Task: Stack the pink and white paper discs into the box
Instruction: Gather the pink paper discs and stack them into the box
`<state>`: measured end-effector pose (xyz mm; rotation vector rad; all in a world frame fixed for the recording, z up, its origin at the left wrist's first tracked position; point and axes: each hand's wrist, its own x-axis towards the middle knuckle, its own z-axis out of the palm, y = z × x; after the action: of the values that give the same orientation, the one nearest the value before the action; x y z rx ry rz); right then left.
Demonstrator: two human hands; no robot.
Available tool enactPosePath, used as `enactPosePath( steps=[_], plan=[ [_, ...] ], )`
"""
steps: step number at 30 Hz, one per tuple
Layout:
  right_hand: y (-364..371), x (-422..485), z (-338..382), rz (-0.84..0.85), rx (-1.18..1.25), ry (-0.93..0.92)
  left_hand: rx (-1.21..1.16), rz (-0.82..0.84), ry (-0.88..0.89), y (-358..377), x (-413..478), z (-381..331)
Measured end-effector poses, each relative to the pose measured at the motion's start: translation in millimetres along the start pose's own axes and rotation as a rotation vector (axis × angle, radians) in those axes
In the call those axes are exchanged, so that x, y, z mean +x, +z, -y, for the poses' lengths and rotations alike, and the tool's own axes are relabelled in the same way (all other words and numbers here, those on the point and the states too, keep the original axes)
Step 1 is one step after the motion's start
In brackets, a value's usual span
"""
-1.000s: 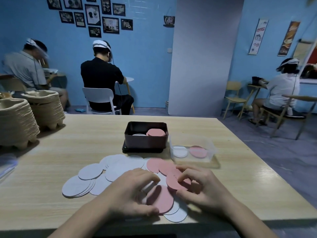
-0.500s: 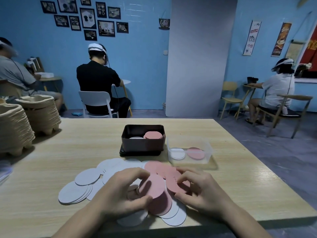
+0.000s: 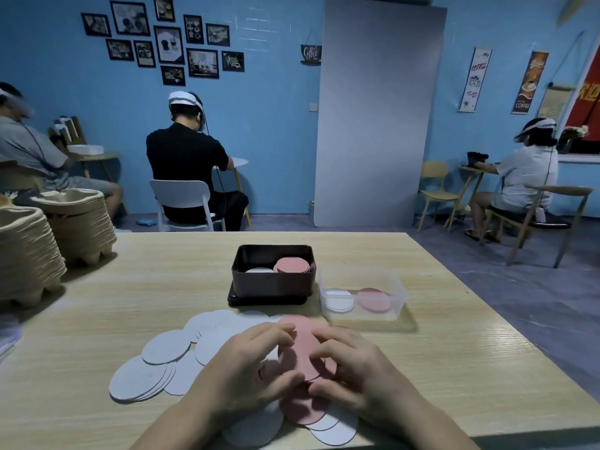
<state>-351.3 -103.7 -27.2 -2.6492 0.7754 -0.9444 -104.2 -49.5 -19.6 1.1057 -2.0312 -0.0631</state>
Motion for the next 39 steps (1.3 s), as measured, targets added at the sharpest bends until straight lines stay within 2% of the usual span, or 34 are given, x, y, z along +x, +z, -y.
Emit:
enactPosePath(
  steps=[7,13,19,29,39],
  plan=[
    [-3.5,-2.3,-1.8,-0.087,0.068,0.016,-0.162,-0.007,-0.117,-0.3,-10.4,9.2],
    [-4.3,-3.1,-0.2,-0.094,0.126,-0.013,-0.182,-0.046,-0.054,8.7,-9.4,13.0],
    [-4.7,-1.1,-0.3,-0.1,0.083,-0.079,-0.085,-0.022,-0.007,12.6,-4.9,10.3],
    [-1.8,0.2,-1.3,-0.04,0.083,-0.051,-0.121,0.018,0.03,10.8,-2.7,14.3],
    [-6.5,3.1,7.0,-0.027,0.127,-0.036,-0.153,0.046,-0.037,9.2,-4.8,9.5]
  ],
)
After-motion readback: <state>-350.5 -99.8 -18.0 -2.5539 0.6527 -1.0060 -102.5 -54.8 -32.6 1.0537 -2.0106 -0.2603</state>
